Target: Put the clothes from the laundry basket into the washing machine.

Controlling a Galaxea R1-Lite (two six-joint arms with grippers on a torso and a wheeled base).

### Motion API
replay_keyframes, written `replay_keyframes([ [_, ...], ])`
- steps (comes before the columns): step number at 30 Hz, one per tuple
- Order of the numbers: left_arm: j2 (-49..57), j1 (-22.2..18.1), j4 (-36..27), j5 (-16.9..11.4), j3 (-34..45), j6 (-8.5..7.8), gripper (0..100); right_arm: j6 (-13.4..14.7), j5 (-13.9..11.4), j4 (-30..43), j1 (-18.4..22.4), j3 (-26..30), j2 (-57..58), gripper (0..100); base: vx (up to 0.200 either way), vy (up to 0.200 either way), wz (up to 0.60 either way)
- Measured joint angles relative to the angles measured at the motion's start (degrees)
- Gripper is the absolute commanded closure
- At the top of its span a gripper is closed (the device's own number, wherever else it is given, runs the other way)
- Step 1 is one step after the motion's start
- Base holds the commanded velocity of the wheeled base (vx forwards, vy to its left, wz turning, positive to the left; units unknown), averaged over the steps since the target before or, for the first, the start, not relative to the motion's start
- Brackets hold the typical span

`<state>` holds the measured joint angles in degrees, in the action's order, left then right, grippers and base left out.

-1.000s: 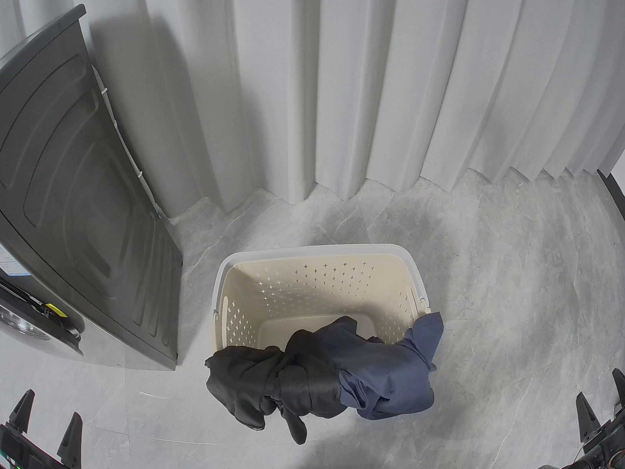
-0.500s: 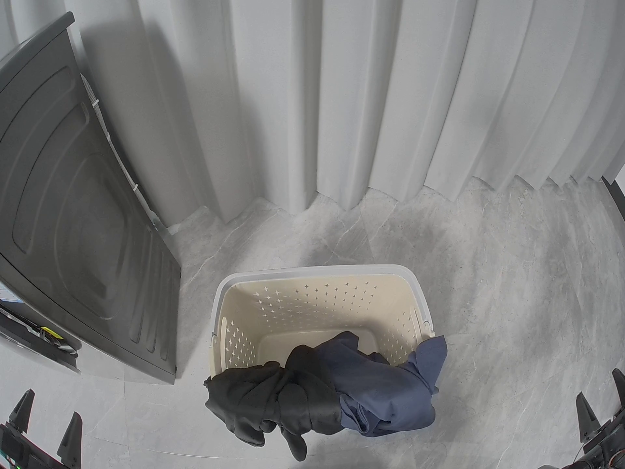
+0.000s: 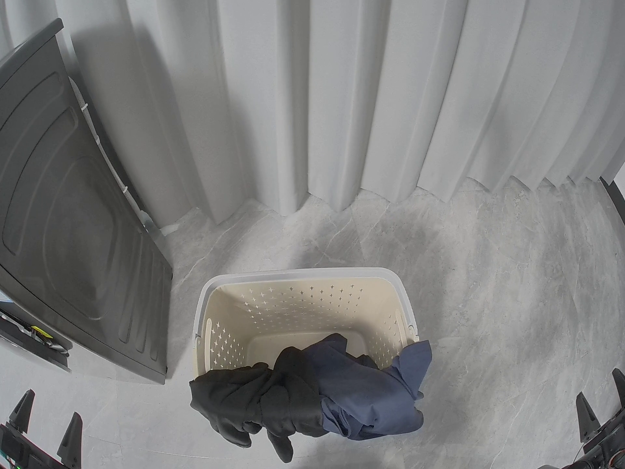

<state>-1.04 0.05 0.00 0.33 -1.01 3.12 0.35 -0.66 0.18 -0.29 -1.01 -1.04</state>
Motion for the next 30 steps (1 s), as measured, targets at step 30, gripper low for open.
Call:
replay_keyframes([
  [30, 0.0, 0.0, 0.0, 0.0, 0.0, 0.0, 0, 0.0, 0.0, 0.0, -0.2, 0.0, 0.0, 0, 0.133, 0.0, 0.0],
])
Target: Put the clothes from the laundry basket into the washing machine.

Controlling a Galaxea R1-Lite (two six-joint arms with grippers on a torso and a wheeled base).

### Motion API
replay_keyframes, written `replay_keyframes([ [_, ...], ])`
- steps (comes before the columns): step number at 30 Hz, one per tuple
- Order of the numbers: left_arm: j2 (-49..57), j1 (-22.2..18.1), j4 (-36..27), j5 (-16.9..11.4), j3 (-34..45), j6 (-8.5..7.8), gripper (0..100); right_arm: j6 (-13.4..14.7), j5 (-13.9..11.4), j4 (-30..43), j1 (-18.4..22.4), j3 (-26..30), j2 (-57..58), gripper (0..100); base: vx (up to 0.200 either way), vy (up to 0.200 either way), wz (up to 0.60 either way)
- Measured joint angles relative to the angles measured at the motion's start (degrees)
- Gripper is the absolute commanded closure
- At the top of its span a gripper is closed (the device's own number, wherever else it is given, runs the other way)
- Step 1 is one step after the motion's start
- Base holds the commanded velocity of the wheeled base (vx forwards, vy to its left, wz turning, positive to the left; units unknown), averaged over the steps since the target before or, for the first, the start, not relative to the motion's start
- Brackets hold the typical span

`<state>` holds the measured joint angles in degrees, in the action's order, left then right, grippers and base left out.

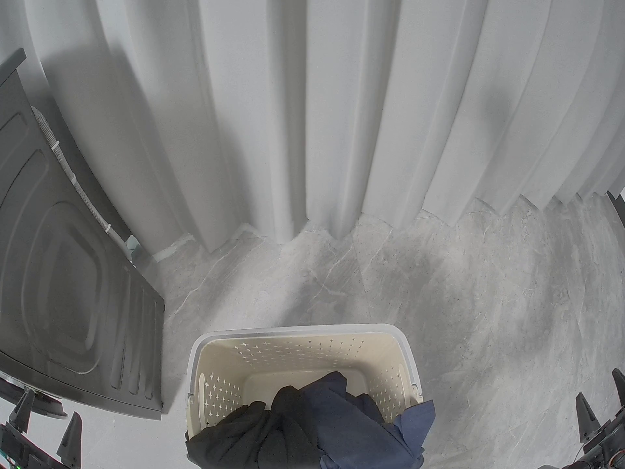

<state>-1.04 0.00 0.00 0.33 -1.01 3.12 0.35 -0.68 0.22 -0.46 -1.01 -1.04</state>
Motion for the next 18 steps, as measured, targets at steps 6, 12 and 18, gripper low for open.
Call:
replay_keyframes([
  [6, 0.0, 0.0, 0.0, 0.0, 0.0, 0.0, 0, 0.0, 0.0, 0.0, 0.1, 0.0, 0.0, 0, 0.033, 0.0, 0.0],
  [12, 0.0, 0.0, 0.0, 0.0, 0.0, -0.04, 0, 0.0, 0.0, 0.0, 0.1, 0.0, 0.0, 0, 0.0, 0.0, 0.0],
  [18, 0.0, 0.0, 0.0, 0.0, 0.0, 0.0, 0, 0.0, 0.0, 0.0, 0.1, 0.0, 0.0, 0, 0.167, 0.0, 0.0],
])
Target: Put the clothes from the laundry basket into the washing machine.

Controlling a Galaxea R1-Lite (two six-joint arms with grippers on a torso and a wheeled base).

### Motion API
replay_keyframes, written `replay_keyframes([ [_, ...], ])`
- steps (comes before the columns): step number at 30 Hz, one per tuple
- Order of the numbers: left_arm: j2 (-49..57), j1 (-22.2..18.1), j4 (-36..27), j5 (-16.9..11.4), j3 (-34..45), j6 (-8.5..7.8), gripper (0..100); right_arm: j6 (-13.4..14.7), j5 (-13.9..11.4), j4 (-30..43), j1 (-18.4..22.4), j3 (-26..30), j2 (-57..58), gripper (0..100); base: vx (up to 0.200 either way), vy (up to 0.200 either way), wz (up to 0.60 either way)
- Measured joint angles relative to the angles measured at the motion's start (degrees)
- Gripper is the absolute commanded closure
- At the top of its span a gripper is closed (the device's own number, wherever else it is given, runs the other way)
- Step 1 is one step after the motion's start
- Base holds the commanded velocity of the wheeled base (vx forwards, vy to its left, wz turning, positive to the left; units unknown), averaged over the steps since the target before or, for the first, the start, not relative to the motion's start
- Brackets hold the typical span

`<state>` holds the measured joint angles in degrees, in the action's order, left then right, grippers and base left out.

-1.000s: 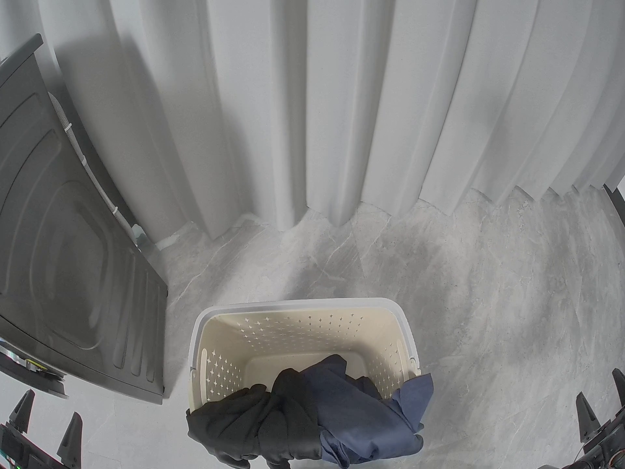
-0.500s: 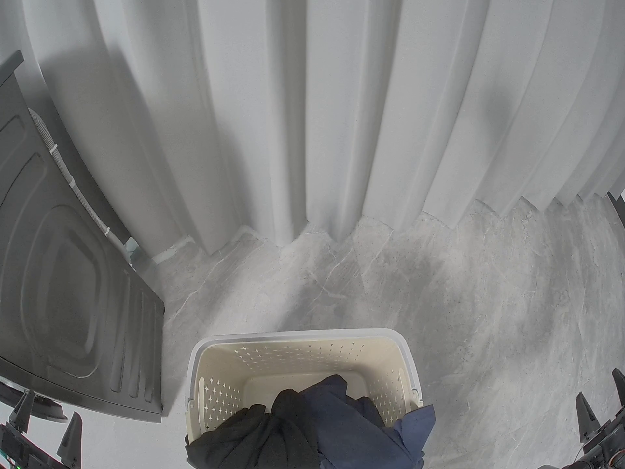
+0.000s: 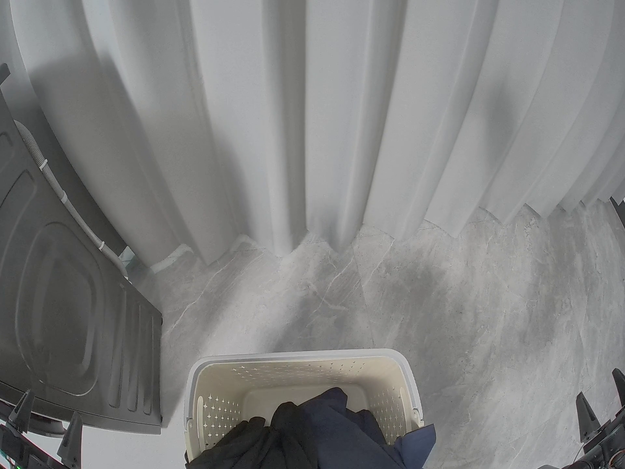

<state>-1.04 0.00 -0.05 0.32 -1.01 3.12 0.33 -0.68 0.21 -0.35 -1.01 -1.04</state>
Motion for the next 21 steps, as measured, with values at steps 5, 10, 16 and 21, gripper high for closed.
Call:
replay_keyframes([
  [5, 0.0, 0.0, 0.0, 0.0, 0.0, 0.0, 0, 0.0, 0.0, 0.0, 0.0, 0.0, 0.0, 0, 0.04, 0.0, 0.0],
  [10, 0.0, 0.0, 0.0, 0.0, 0.0, 0.02, 0, 0.0, 0.0, 0.0, 0.0, 0.0, 0.0, 0, 0.0, 0.0, 0.0],
  [16, 0.0, 0.0, 0.0, 0.0, 0.0, 0.0, 0, 0.0, 0.0, 0.0, 0.0, 0.0, 0.0, 0, 0.0, 0.0, 0.0],
  [21, 0.0, 0.0, 0.0, 0.0, 0.0, 0.02, 0, 0.0, 0.0, 0.0, 0.0, 0.0, 0.0, 0, 0.0, 0.0, 0.0],
])
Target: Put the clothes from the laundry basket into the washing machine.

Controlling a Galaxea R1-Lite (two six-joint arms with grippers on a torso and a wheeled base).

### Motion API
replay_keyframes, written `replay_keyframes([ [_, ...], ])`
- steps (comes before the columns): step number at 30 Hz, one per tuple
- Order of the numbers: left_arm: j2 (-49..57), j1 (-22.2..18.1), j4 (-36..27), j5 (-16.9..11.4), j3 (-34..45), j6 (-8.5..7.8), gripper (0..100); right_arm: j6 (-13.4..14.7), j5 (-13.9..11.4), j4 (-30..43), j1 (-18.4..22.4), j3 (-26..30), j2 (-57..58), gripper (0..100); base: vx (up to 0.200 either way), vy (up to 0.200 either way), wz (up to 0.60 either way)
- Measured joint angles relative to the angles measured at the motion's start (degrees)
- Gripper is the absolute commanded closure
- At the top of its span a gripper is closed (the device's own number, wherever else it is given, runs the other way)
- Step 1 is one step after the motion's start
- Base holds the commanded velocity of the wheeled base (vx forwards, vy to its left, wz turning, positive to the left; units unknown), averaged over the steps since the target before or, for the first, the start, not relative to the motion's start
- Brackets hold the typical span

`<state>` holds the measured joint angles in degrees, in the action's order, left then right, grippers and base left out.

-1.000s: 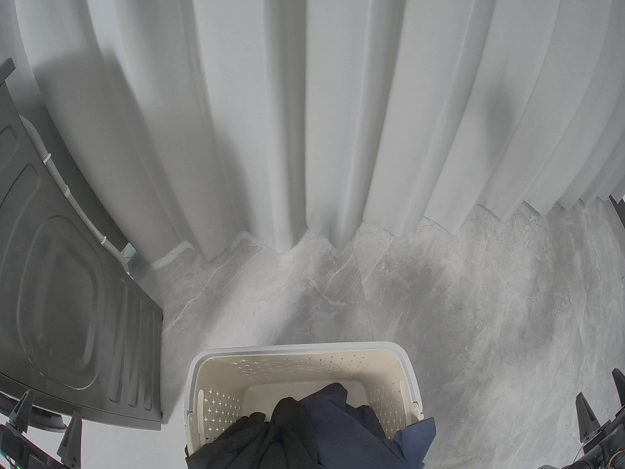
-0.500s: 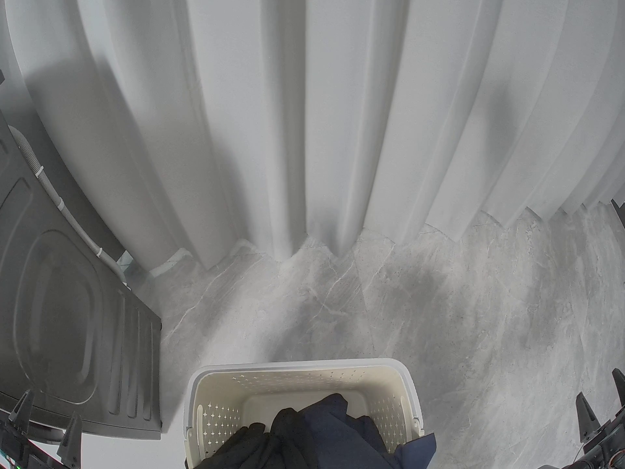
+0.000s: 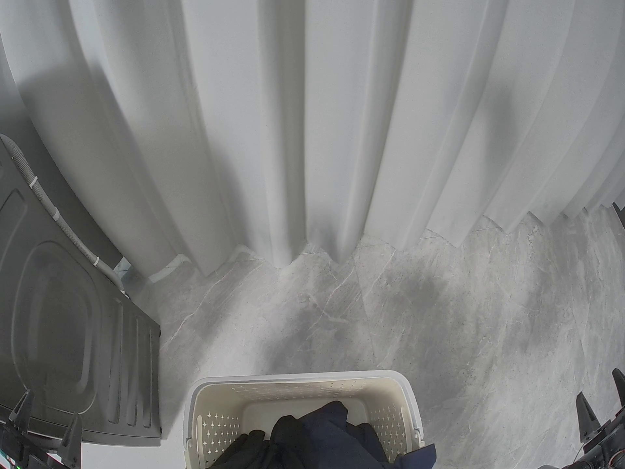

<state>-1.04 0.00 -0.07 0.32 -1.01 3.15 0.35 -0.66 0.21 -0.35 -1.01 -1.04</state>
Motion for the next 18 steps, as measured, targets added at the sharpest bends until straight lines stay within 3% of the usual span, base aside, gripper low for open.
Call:
replay_keyframes([
  [13, 0.0, 0.0, 0.0, 0.0, 0.0, 0.0, 0, 0.0, 0.0, 0.0, 0.0, 0.0, 0.0, 0, 0.0, 0.0, 0.0],
  [18, 0.0, 0.0, 0.0, 0.0, 0.0, 0.0, 0, 0.0, 0.0, 0.0, 0.0, 0.0, 0.0, 0, -0.2, 0.0, 0.0],
])
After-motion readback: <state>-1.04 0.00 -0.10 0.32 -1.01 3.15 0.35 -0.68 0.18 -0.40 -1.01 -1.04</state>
